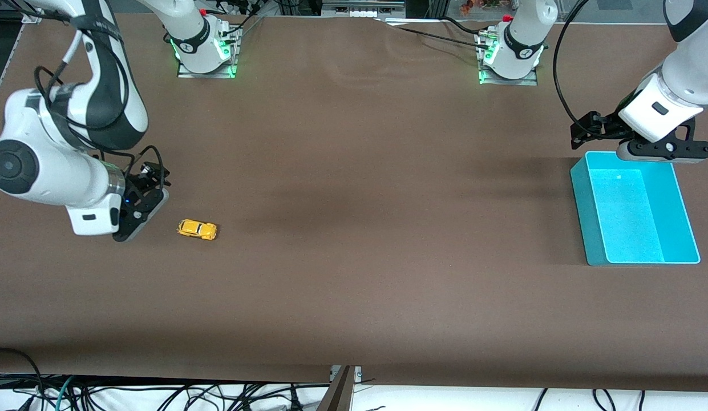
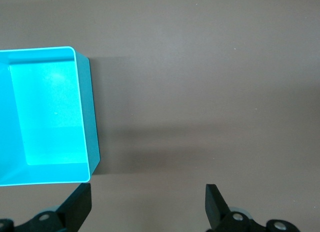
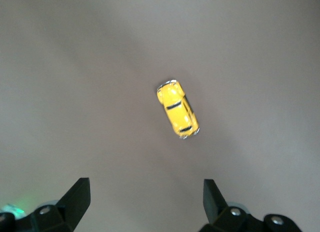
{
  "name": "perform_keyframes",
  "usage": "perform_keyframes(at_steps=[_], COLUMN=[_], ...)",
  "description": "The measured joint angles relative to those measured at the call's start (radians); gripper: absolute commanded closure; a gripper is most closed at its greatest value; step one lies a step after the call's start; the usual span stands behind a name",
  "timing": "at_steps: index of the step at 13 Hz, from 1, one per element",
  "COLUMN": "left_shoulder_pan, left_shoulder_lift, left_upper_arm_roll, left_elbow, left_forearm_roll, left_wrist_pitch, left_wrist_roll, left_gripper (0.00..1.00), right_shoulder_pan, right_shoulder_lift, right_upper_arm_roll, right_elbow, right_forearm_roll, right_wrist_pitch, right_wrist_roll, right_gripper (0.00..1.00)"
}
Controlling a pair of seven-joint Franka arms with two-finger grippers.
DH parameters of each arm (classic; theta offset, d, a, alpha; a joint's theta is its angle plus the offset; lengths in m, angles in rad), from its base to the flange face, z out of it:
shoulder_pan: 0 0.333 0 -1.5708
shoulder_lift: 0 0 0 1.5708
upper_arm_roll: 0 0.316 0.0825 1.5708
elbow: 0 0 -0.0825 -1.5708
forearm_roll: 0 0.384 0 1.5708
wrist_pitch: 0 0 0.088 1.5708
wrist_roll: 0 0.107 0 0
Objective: Wind and store yellow beetle car
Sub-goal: 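Move the right gripper over the yellow beetle car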
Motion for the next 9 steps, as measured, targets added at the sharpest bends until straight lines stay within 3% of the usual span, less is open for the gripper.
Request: perform_keyframes(at_steps=[5, 9], left_shoulder_pan=[0.001, 0.003], left_shoulder_lift=[0.001, 0.003], left_upper_arm_roll=[-0.004, -0.001], left_elbow=[0.007, 0.008], left_forearm_roll=[0.000, 0.000], left_wrist_pitch=[-0.007, -0.022], left_wrist_roll=[0.000, 0.000], left_gripper=[0.00, 0.00], right_shoulder_pan=[-0.001, -0.001], right_shoulder_lift=[0.077, 0.107], right_upper_arm_roll=[-0.001, 0.000], right_elbow=[-0.088, -0.235], right_forearm_roll=[0.001, 0.001], right_wrist_pitch=[0.210, 0.452], right_wrist_roll=[-0.284, -0.418], right_gripper=[0.00, 0.00])
